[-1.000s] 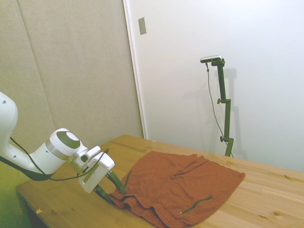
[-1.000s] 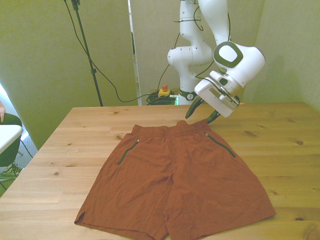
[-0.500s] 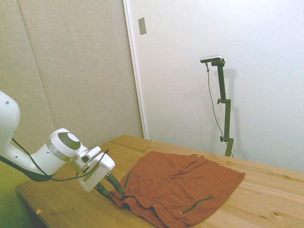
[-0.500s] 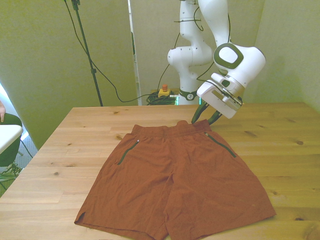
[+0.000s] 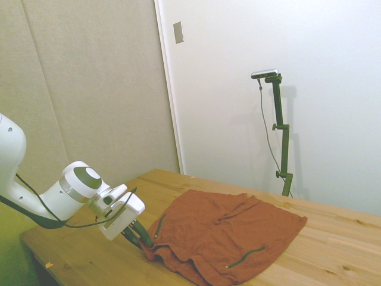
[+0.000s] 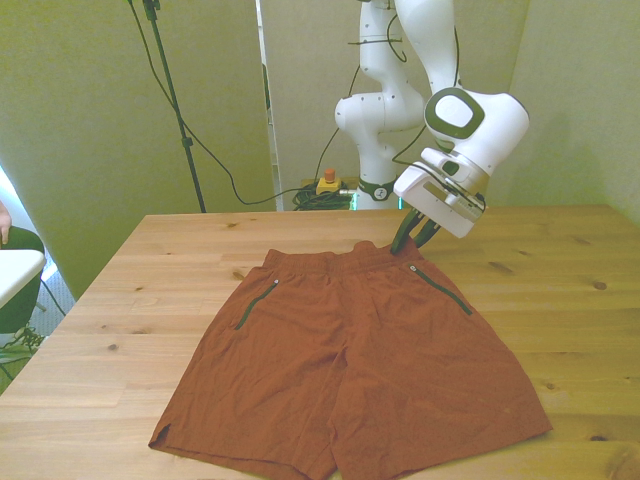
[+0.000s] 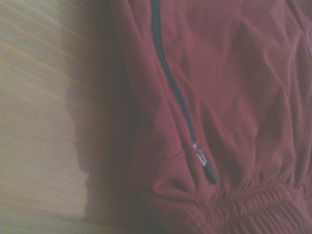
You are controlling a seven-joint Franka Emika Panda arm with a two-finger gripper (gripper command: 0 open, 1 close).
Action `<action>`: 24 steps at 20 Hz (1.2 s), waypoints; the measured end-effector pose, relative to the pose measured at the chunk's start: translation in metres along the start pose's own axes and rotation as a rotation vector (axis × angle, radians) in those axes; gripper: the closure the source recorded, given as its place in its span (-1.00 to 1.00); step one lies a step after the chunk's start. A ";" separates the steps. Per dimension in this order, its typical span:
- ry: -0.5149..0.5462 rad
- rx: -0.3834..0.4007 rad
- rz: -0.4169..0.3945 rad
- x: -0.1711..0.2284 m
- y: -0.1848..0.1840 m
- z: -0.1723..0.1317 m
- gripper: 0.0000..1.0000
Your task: Fold the shorts
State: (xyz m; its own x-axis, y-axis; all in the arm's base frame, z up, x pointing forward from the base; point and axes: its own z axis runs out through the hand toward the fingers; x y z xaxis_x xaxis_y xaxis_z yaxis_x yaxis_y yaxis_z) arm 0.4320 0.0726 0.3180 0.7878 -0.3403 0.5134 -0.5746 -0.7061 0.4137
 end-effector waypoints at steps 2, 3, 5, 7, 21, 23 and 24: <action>-0.002 0.006 0.003 0.001 0.001 0.001 1.00; -0.002 0.011 0.006 0.002 0.001 0.001 1.00; 0.002 0.025 0.014 0.005 0.003 -0.001 1.00; 0.006 0.044 0.025 0.008 0.007 -0.004 1.00; -0.083 0.230 0.089 0.027 0.060 -0.034 1.00; -0.124 0.262 0.120 0.044 0.076 -0.029 1.00; -0.143 0.274 0.141 0.055 0.085 -0.026 1.00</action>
State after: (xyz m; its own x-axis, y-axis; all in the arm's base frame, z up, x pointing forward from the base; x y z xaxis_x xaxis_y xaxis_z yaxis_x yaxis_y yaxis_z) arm 0.4208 0.0103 0.4008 0.7393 -0.5161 0.4326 -0.6140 -0.7803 0.1186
